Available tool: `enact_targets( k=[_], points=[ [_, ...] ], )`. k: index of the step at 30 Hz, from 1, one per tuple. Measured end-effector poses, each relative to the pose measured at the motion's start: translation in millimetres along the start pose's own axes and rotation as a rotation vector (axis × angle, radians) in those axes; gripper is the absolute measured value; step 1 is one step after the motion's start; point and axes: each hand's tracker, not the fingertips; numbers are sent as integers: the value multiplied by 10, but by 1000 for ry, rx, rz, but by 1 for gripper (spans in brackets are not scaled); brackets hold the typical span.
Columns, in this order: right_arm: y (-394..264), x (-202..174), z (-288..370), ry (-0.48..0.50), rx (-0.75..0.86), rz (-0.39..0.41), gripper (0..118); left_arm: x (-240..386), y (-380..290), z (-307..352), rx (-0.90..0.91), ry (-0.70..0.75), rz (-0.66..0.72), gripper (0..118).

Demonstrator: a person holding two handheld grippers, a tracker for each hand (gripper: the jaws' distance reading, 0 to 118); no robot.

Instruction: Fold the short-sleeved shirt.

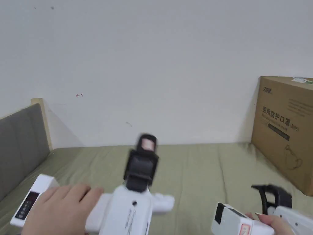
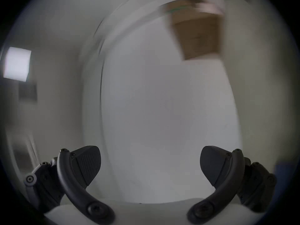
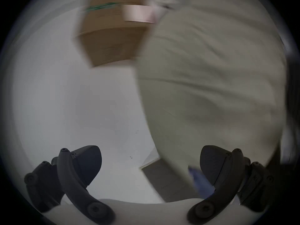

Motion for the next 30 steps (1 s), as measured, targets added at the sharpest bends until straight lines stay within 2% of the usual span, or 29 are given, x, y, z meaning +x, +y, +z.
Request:
enact_targets(
  k=[1,2,3,4,6,8,9,11,13,15,17,18,20,21,23,27,30],
  points=[
    [48,132,-42,-25,-46,-65,118,51,-5,63,68,-9,-23,118],
    [68,168,-52,-8,-68,-71,118,1,31,67,63,-47,43,118],
    [88,160,-42,21,-66,-41,118,-66,17,53,-7,-114,233,118],
    [76,132,-14,44,-39,16,118,-179,-17,0,-91,-170,406,118],
    [19,-127,131,134,92,191,118,-409,-150,-150,-270,-209,638,118],
    [-166,-456,312,256,206,399,118,-546,-443,-335,-424,-221,935,118],
    [-267,-625,398,317,252,518,118,-644,-608,-381,-488,-223,1135,118],
    [-532,-897,547,405,330,802,118,-682,-922,-434,-618,-213,1492,118],
    [-941,-1051,699,438,480,1169,118,-606,-1189,-375,-660,-202,1851,118],
    [-1285,-1001,758,460,608,1462,118,-553,-1225,-314,-718,-182,1999,118],
    [-1523,-876,705,475,632,1742,118,-477,-1178,-266,-734,-179,2004,118],
    [-1621,-782,657,448,622,1874,118,-447,-1140,-240,-724,-184,1980,118],
    [-1719,-565,553,394,600,2055,118,-425,-1024,-171,-728,-203,1993,118],
    [-1746,-446,499,357,584,2099,118,-385,-997,-135,-721,-231,2037,118],
    [-1765,-291,430,307,539,2098,118,-370,-925,-85,-729,-259,2071,118],
    [-1704,-169,309,216,468,2081,118,-311,-763,-50,-775,-265,2013,118],
    [-1653,-166,277,201,405,2074,118,-275,-688,-18,-796,-270,2002,118]
  ],
)
